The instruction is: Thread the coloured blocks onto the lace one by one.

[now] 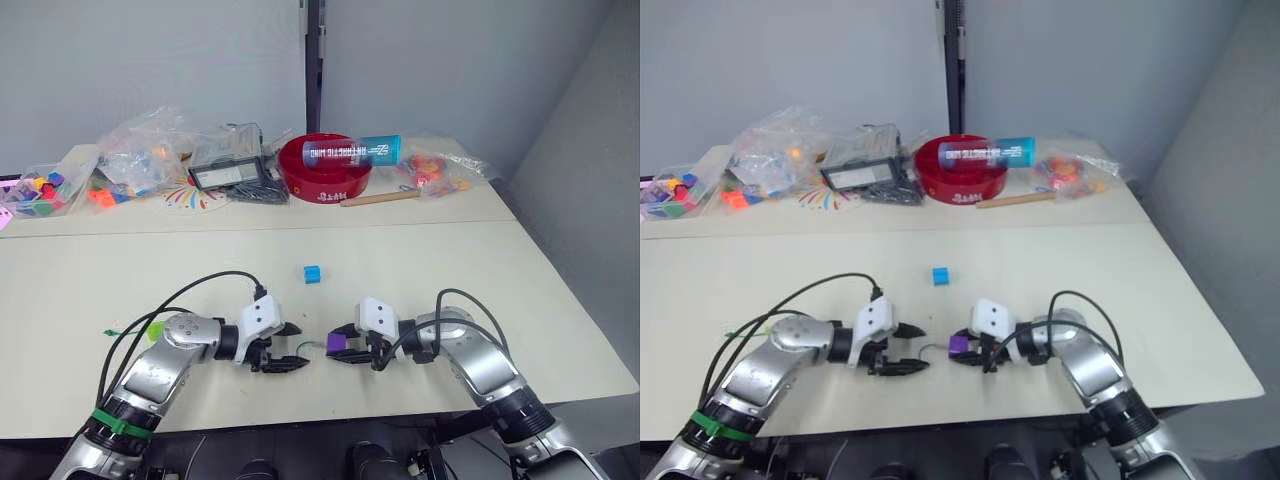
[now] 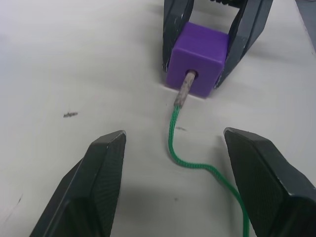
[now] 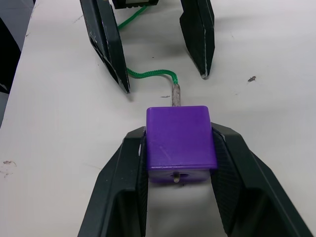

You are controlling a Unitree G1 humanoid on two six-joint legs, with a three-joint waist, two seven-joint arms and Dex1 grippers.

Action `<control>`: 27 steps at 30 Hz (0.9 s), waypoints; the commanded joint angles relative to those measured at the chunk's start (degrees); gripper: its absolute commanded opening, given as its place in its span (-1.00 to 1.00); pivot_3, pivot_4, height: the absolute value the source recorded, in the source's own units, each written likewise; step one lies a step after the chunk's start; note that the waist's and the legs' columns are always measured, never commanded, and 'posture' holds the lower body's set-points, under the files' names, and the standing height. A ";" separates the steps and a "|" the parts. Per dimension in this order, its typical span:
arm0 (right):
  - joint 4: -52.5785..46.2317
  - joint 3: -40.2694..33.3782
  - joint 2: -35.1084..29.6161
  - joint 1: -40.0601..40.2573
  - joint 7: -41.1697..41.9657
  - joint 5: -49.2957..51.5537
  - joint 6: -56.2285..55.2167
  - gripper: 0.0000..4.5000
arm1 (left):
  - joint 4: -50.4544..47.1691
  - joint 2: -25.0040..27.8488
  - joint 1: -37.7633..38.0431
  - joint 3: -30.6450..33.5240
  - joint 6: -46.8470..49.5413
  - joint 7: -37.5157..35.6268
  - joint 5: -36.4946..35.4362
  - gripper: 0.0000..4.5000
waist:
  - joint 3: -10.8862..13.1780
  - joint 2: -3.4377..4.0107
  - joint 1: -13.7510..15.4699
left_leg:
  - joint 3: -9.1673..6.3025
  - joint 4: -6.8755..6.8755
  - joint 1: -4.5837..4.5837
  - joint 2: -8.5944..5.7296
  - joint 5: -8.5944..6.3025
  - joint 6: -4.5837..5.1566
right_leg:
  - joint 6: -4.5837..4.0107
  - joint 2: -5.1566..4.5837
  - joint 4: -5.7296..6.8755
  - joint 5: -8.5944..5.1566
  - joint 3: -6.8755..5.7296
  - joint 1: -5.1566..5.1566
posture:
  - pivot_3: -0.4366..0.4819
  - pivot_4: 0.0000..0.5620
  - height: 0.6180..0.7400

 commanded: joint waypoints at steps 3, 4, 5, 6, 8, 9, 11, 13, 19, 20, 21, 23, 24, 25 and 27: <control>-1.35 0.63 -0.64 0.86 -0.05 0.39 1.07 -0.47 | 0.65 0.07 0.07 -1.71 -1.25 -0.13 1.68 -0.17 | 0.00 0.00 0.01 | 0.00 0.00 0.00 0.00 0.00 0.00 | 0.00 0.00 0.00 0.00 0.00 0.01 | -0.05 -0.47 0.85; -1.52 0.58 -0.71 0.91 -0.11 0.43 1.19 -0.47 | 0.82 0.08 0.01 -1.74 -1.49 -0.18 1.87 -0.31 | 0.00 0.00 0.01 | 0.00 0.00 0.01 0.00 0.00 0.00 | 0.00 0.00 0.00 0.00 0.00 0.01 | -0.05 -0.47 0.85; -1.61 0.57 -0.73 0.93 -0.17 0.44 1.27 -0.47 | 0.98 0.07 -0.05 -1.75 -1.68 -0.23 2.02 -0.45 | 0.00 0.00 0.02 | 0.00 0.00 0.00 0.00 0.00 0.00 | 0.00 0.00 0.00 0.00 0.00 0.01 | -0.05 -0.47 0.85; -1.68 0.57 -0.75 0.94 -0.22 0.46 1.33 -0.47 | 1.09 0.04 -0.08 -1.73 -1.79 -0.28 2.14 -0.61 | 0.00 0.00 0.02 | 0.00 0.00 0.00 0.00 0.00 0.00 | 0.00 0.00 -0.01 0.00 0.00 0.01 | -0.05 -0.47 0.85; -1.75 0.56 -0.77 0.96 -0.33 0.47 1.41 -0.47 | 1.26 -0.05 -0.37 -1.69 -1.99 -0.39 2.23 -0.89 | 0.00 0.00 0.03 | 0.00 0.00 0.00 0.00 0.00 0.00 | 0.00 0.00 -0.01 0.00 0.00 0.01 | -0.05 -0.47 0.85; -1.75 0.56 -0.76 0.94 -0.38 0.48 1.44 -0.47 | 1.32 -0.11 -0.51 -1.67 -2.04 -0.44 2.22 -1.00 | 0.00 0.00 0.03 | 0.00 0.00 0.00 0.00 0.00 0.00 | 0.00 0.00 -0.01 0.00 0.00 0.01 | -0.05 -0.47 0.85; -1.76 0.54 -0.77 0.94 -0.48 0.49 1.46 -0.47 | 1.07 -0.32 -0.73 -1.68 -2.15 -0.48 2.08 -1.00 | 0.00 0.00 0.05 | 0.00 0.00 0.00 0.00 0.00 0.00 | 0.00 0.00 -0.01 0.00 0.00 0.01 | -0.05 -0.47 0.85; -1.71 0.53 -0.73 0.96 -0.59 0.51 1.50 -0.47 | 0.02 -0.98 -1.05 -1.53 -1.95 -0.37 1.33 -1.00 | 0.00 0.00 0.08 | 0.00 0.00 0.00 0.00 0.00 0.00 | 0.00 0.00 -0.01 0.00 0.00 0.01 | -0.05 -0.47 0.85; -1.60 0.66 -0.84 0.96 -0.66 0.42 1.42 -0.47 | -1.94 -2.12 -2.15 -1.66 -0.89 -0.47 0.80 -1.00 | 0.00 0.00 0.11 | 0.00 0.00 -0.02 -0.01 0.00 0.00 | 0.00 0.00 -0.02 0.00 0.00 0.00 | -0.05 -0.47 0.85; -1.55 0.71 -0.82 0.90 -0.66 0.39 1.41 -0.47 | -1.94 -2.28 -2.58 -1.89 -0.91 -0.61 0.92 -1.00 | 0.00 0.00 0.12 | -0.01 0.00 -0.02 -0.01 0.00 0.00 | 0.00 0.00 -0.01 0.00 0.00 0.00 | -0.05 -0.47 0.85; -1.52 0.74 -0.81 0.86 -0.67 0.37 1.40 -0.47 | -1.91 -2.42 -2.92 -2.09 -0.96 -0.67 1.02 -1.00 | 0.00 0.00 0.13 | -0.01 0.00 -0.02 -0.01 0.00 0.00 | 0.00 0.00 -0.02 0.00 0.00 0.00 | -0.05 -0.47 0.85; -1.44 0.82 -0.75 0.77 -0.69 0.32 1.36 -0.47 | -1.65 -2.74 -3.67 -2.54 -0.86 -0.65 1.21 -1.00 | 0.00 0.00 0.14 | 0.00 0.00 -0.02 -0.01 0.00 0.00 | 0.00 -0.01 -0.02 0.00 0.00 0.01 | -0.05 -0.47 0.85; -1.43 0.85 -0.71 0.73 -0.70 0.31 1.38 -0.47 | -1.48 -2.83 -3.94 -2.78 -0.95 -0.65 1.38 -1.00 | 0.00 0.00 0.12 | 0.01 0.00 -0.02 -0.01 0.00 0.00 | 0.01 -0.01 -0.03 0.00 0.00 0.01 | -0.05 -0.47 0.85; -1.45 0.88 -0.69 0.71 -0.71 0.30 1.38 -0.47 | -1.26 -3.06 -4.27 -3.06 -1.08 -0.59 1.55 -1.00 | 0.00 0.00 0.12 | 0.00 0.00 -0.01 -0.01 0.00 0.00 | 0.01 -0.01 -0.03 0.00 0.01 0.01 | -0.05 -0.47 0.85; -1.38 0.93 -0.59 0.65 -0.77 0.27 1.35 -0.47 | -0.94 -3.45 -4.90 -3.75 -1.39 -0.71 1.80 -1.00 | 0.00 0.00 0.13 | 0.00 0.00 -0.02 -0.01 0.00 0.00 | 0.00 0.00 -0.02 0.00 0.00 0.00 | -0.05 -0.47 0.85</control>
